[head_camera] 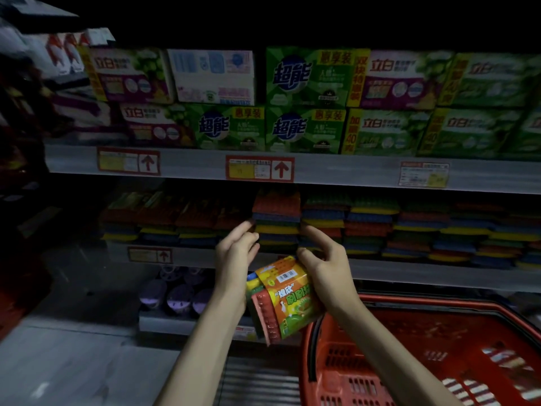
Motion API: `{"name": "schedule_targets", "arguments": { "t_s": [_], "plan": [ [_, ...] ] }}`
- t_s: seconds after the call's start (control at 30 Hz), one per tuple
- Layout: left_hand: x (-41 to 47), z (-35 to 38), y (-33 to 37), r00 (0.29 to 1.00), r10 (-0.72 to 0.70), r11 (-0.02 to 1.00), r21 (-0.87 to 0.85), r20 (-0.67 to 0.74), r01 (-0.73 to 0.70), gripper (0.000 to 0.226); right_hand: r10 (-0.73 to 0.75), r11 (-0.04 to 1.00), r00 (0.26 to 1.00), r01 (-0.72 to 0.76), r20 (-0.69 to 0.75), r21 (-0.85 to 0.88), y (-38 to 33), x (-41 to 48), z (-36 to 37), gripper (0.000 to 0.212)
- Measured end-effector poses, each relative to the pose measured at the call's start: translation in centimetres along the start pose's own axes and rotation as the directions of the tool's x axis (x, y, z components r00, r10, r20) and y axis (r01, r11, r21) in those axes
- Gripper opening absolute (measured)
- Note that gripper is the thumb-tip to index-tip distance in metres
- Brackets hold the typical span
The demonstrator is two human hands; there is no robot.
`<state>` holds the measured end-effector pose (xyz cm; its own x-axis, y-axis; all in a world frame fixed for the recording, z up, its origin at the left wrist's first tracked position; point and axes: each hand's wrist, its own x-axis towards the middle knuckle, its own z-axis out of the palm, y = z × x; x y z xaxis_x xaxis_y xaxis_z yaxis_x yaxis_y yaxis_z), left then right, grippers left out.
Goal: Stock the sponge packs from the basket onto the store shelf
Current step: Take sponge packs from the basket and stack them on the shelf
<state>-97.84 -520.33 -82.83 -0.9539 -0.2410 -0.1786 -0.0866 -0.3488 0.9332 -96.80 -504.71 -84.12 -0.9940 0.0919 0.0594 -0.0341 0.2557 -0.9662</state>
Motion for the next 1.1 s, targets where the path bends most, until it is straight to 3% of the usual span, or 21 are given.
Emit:
{"name": "schedule_targets", "arguments": {
  "t_s": [0.37, 0.77, 1.1],
  "plan": [
    [0.0, -0.6, -0.2, 0.999, 0.042, 0.998, 0.043, -0.025, -0.041, 0.026, -0.044, 0.987, 0.999, 0.041, -0.019, -0.158, -0.9, -0.5, -0.5, 0.066],
    [-0.3, 0.1, -0.5, 0.999, 0.030, 0.998, 0.052, -0.040, -0.027, 0.028, -0.046, 0.988, 0.997, 0.055, 0.065, -0.147, -0.9, -0.2, -1.5, 0.052],
    [-0.1, 0.5, -0.5, 0.997, 0.029, 0.999, 0.045, -0.072, -0.026, 0.029, -0.030, 0.990, 0.997, 0.040, 0.077, -0.132, -0.6, 0.7, -1.4, 0.057]
  ]
}}
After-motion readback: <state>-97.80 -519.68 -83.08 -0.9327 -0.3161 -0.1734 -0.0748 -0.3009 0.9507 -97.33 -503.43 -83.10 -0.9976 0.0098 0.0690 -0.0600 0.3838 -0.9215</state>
